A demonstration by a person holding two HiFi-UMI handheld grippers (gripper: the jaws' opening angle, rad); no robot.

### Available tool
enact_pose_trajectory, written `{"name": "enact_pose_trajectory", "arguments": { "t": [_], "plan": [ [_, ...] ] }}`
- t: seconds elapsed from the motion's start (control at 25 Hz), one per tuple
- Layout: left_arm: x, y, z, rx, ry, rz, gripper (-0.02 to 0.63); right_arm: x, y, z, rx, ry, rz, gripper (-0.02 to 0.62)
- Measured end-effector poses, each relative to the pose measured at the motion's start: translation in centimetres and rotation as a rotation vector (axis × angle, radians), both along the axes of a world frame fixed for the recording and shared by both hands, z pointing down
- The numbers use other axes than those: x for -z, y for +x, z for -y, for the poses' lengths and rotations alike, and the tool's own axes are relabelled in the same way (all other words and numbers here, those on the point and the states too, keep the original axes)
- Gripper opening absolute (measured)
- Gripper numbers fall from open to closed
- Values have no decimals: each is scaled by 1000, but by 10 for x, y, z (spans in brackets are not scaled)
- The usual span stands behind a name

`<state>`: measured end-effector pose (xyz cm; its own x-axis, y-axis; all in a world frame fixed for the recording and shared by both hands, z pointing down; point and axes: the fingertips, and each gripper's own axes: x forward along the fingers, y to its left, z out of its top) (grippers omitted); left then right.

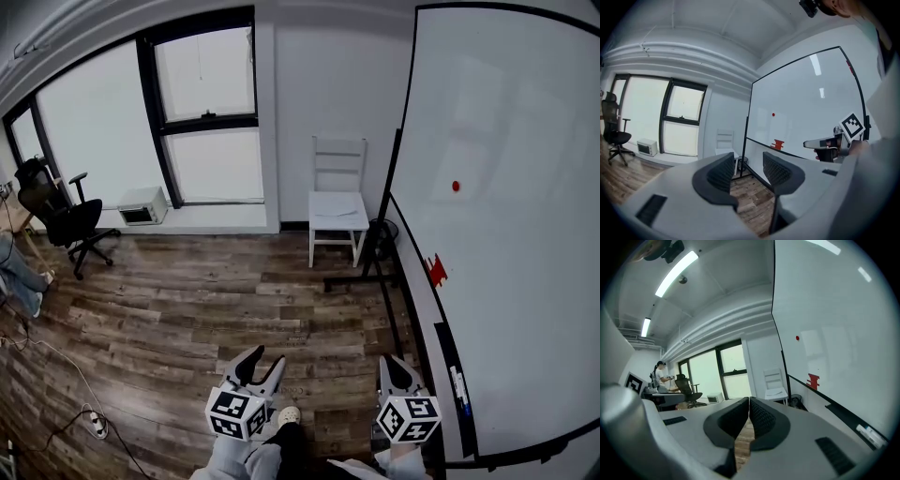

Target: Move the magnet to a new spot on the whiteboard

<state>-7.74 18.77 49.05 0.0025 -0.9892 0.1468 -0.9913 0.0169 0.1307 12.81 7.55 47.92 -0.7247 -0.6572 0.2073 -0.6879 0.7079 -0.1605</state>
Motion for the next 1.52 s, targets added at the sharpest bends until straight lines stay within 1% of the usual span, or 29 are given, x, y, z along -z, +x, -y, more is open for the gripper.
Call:
{"name": "enact_pose_trajectory", "arguments": {
  "t": [0.2, 0.56, 0.96, 1.08, 1.2, 1.4, 1.52],
  "plan": [
    [11, -33, 39, -19, 11, 2, 187, 8, -37, 34, -6, 3, 0, 28],
    [5, -92, 94, -35, -9, -4, 187, 2, -91, 88, -29, -19, -3, 28],
    [7, -148, 148, -57, 19, 11, 187, 3, -145, 140, -54, 6, 8, 28],
    [4, -153, 156, -68, 19, 12, 187, 0, -150, 146, -59, 6, 3, 28],
    [0, -152, 157, -79, 7, 7, 187, -7, -148, 148, -71, -10, -14, 28],
    [-16, -160, 156, -65, -25, -19, 187, -19, -142, 157, -95, -38, -37, 28],
    [-19, -165, 163, -68, -29, -22, 187, -18, -144, 169, -112, -34, -36, 28]
  ]
}}
